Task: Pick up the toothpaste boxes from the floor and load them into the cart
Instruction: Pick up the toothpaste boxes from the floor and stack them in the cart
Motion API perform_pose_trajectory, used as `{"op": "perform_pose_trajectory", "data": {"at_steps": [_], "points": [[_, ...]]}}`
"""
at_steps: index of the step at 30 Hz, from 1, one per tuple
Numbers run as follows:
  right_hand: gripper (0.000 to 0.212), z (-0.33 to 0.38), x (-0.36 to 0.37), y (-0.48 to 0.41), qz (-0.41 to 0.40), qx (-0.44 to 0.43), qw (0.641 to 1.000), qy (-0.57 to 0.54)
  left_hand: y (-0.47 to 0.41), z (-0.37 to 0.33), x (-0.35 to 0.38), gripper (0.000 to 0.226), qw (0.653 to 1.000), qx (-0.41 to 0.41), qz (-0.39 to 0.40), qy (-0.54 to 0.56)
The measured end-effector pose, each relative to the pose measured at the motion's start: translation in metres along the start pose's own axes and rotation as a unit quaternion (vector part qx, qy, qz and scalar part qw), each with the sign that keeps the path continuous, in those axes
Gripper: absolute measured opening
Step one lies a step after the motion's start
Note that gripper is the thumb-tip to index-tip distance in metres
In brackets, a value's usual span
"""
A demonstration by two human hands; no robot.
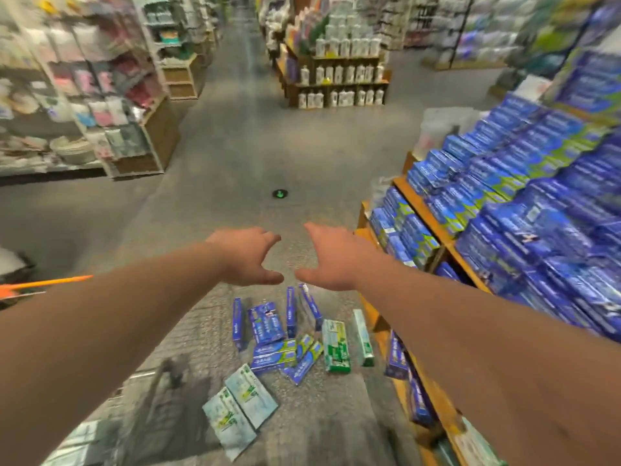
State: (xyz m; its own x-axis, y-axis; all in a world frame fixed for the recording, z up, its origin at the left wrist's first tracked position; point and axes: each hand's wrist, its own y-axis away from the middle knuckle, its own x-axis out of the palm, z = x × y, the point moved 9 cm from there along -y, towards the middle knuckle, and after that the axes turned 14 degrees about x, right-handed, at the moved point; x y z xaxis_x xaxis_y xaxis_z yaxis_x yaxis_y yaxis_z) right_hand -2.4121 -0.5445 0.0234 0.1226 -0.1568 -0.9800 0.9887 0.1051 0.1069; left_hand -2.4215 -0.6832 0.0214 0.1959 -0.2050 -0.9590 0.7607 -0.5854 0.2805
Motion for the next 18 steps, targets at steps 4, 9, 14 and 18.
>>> {"op": "perform_pose_trajectory", "data": {"at_steps": [4,9,14,18], "points": [[0.096,-0.072,0.015,-0.03,0.012,0.002,1.0,0.007,-0.079,-0.037,0.011,0.094,1.0,0.02,0.004,0.011],[0.102,-0.144,0.049,-0.073,0.054,0.026,0.998,0.006,-0.159,-0.059,0.047,0.094,0.999,0.021,0.032,0.035],[0.105,-0.197,0.097,-0.117,0.097,0.057,0.994,-0.006,-0.231,-0.056,0.098,0.09,0.996,0.034,0.064,0.06],[0.101,-0.236,0.145,-0.155,0.126,0.091,0.988,-0.024,-0.3,-0.04,0.145,0.087,0.992,0.05,0.081,0.085]]}}
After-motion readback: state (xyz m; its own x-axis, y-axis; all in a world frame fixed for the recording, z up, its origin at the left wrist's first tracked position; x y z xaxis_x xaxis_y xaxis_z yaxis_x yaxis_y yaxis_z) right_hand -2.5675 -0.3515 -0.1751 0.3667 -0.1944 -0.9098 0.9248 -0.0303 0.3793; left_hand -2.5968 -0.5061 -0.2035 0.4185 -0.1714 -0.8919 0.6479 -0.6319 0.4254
